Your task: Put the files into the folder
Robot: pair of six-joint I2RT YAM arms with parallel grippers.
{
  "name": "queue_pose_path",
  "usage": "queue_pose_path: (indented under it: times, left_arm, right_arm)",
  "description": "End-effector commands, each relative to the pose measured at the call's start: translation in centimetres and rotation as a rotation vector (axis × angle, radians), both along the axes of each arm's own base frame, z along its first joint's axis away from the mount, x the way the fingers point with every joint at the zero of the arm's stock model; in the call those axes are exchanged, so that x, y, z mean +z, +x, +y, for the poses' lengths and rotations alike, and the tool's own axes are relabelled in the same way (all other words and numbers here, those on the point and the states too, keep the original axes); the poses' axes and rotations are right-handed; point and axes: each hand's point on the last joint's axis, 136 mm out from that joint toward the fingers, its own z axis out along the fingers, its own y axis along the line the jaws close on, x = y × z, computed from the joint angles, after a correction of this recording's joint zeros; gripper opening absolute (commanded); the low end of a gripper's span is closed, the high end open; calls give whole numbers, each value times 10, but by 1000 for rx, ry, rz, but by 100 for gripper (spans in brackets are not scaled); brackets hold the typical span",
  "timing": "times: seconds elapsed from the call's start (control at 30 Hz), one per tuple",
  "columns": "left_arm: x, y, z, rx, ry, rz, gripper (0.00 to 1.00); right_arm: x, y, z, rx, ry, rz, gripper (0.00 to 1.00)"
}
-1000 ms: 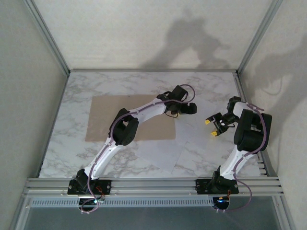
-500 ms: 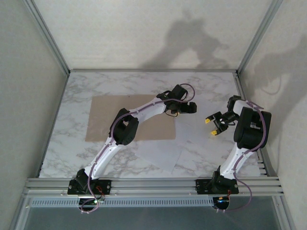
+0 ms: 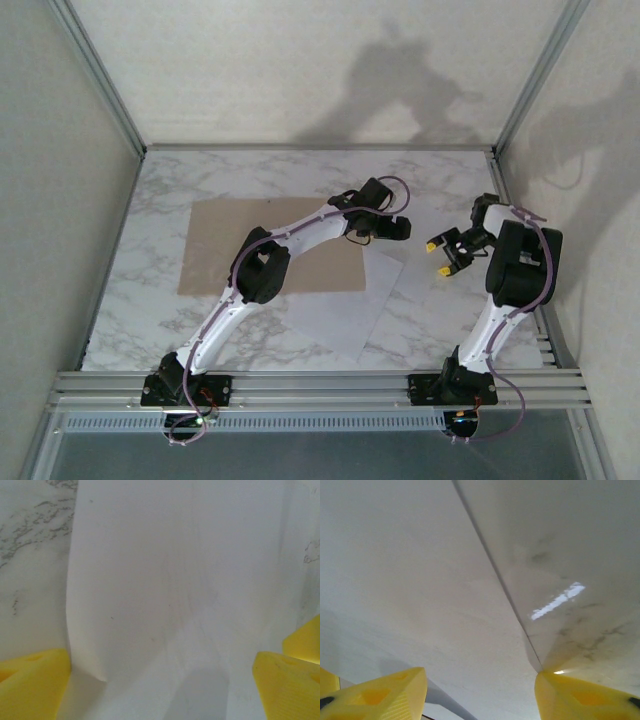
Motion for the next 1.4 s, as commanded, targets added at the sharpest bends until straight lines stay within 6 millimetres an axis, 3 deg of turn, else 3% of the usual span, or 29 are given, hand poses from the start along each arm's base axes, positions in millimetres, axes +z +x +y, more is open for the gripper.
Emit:
queue_pose_path:
  times: [0.0, 0.53, 1.37]
  left_arm:
    - [-27, -19, 5, -27, 79, 60, 95]
    - [-19, -16, -1, -13, 25, 72, 96]
    - [-5, 3, -3, 46, -91, 109, 86]
  right_arm:
    - [-2, 66, -8, 37, -71, -250, 59]
    - [0, 79, -3, 23, -49, -269, 59]
    - [12, 105, 10, 29, -18, -315, 59]
